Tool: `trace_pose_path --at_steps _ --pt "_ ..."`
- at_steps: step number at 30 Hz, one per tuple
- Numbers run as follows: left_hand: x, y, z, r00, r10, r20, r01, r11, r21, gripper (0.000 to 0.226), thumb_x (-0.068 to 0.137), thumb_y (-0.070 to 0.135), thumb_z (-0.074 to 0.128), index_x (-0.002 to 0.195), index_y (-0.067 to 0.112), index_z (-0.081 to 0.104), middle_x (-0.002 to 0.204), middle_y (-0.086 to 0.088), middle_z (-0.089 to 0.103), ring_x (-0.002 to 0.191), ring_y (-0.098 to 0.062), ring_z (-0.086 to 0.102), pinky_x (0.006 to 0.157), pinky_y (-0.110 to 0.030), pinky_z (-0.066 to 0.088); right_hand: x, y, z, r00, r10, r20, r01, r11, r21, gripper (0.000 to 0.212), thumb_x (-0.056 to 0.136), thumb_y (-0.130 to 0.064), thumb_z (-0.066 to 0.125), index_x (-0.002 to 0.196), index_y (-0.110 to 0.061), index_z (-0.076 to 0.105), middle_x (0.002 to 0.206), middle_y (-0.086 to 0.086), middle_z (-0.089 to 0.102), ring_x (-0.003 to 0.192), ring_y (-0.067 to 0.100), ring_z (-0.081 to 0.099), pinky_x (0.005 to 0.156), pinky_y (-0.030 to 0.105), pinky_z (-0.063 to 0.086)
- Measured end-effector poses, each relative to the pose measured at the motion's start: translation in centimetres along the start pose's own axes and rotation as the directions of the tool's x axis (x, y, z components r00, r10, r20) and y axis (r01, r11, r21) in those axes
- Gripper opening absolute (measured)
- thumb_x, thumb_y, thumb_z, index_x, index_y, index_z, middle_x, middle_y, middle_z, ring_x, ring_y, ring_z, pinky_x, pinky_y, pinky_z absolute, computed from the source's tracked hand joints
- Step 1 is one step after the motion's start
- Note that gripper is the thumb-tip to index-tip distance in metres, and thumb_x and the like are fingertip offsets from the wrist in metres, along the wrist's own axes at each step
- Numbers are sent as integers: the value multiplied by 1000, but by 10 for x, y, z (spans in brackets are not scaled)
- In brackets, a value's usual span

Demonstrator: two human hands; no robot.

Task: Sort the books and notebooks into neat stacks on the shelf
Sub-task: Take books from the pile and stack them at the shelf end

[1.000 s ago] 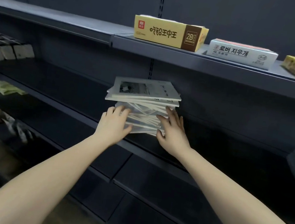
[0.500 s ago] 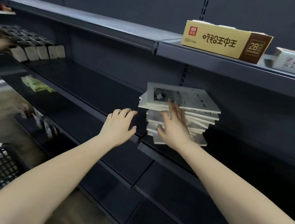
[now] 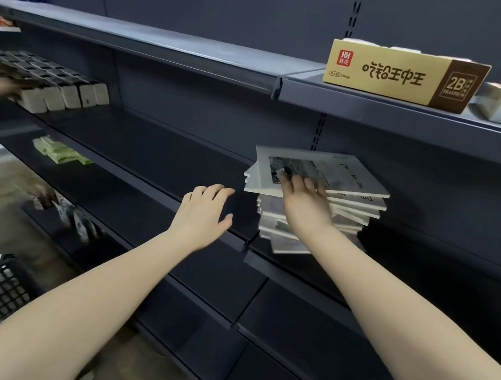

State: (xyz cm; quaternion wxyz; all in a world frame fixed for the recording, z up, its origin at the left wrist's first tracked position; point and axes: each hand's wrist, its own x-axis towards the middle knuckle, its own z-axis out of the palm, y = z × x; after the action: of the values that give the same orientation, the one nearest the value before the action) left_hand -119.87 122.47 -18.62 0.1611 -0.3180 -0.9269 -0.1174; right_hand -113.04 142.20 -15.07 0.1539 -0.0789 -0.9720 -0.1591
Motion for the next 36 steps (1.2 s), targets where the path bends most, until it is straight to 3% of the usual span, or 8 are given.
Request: trace_pose_path --at_steps 4,8,11,19,23,27,30,36 --pt "1 12 2 1000 25 -16 -25 999 -24 51 93 36 46 141 23 34 146 2 35 129 -25 34 105 -36 30 -4 4 -4 997 32 -66 -40 991 -131 62 63 -2 70 124 -5 56 113 15 55 104 35 53 100 49 37" --pt "3 26 0 997 61 -52 -63 997 -46 52 92 33 49 141 22 35 147 0 33 129 -26 33 105 -38 30 -19 13 -2 988 -16 -156 -12 985 -174 43 30 -2 76 71 -12 73 69 7 62 58 26 61 57 29 52" --pt "4 39 -2 993 73 -92 -78 995 -59 53 90 30 53 139 18 38 147 -3 34 128 -29 35 103 -40 32 -35 23 -8 992 -10 -127 -9 989 -146 46 27 -3 81 71 -13 70 67 6 60 54 23 59 40 20 40" --pt "6 86 -6 989 98 -109 -98 995 5 58 87 31 58 139 16 37 146 -5 33 134 -31 28 112 -58 10 -88 65 -13 988 89 -130 -91 996 -5 58 30 4 82 84 -7 68 77 9 63 48 24 58 31 19 31" --pt "3 112 -9 978 173 -115 -171 985 25 59 81 21 61 136 17 42 142 -6 40 130 -33 33 110 -56 18 -118 89 -16 982 185 -43 -178 974 139 54 70 13 58 121 -3 56 117 17 54 83 37 61 50 30 36" --pt "-1 140 -9 960 256 -110 -257 966 9 61 76 15 62 135 16 47 141 -7 44 128 -35 38 104 -50 30 -150 107 -6 982 180 -57 -160 953 259 51 80 8 48 129 -5 52 132 13 51 122 38 47 84 39 52" --pt "-3 163 -9 943 327 -56 -326 945 28 56 84 20 55 138 20 43 145 -2 42 133 -28 36 103 -44 32 -167 119 -1 981 174 -84 -140 940 310 51 83 8 46 132 -5 51 138 13 49 130 38 42 107 39 36" --pt "-15 202 -10 928 372 -3 -372 926 -62 48 92 31 54 139 24 44 143 0 45 133 -24 36 89 -44 50 -194 140 7 986 156 -62 -127 936 329 60 81 3 52 139 -11 44 141 11 46 132 33 40 103 43 42"
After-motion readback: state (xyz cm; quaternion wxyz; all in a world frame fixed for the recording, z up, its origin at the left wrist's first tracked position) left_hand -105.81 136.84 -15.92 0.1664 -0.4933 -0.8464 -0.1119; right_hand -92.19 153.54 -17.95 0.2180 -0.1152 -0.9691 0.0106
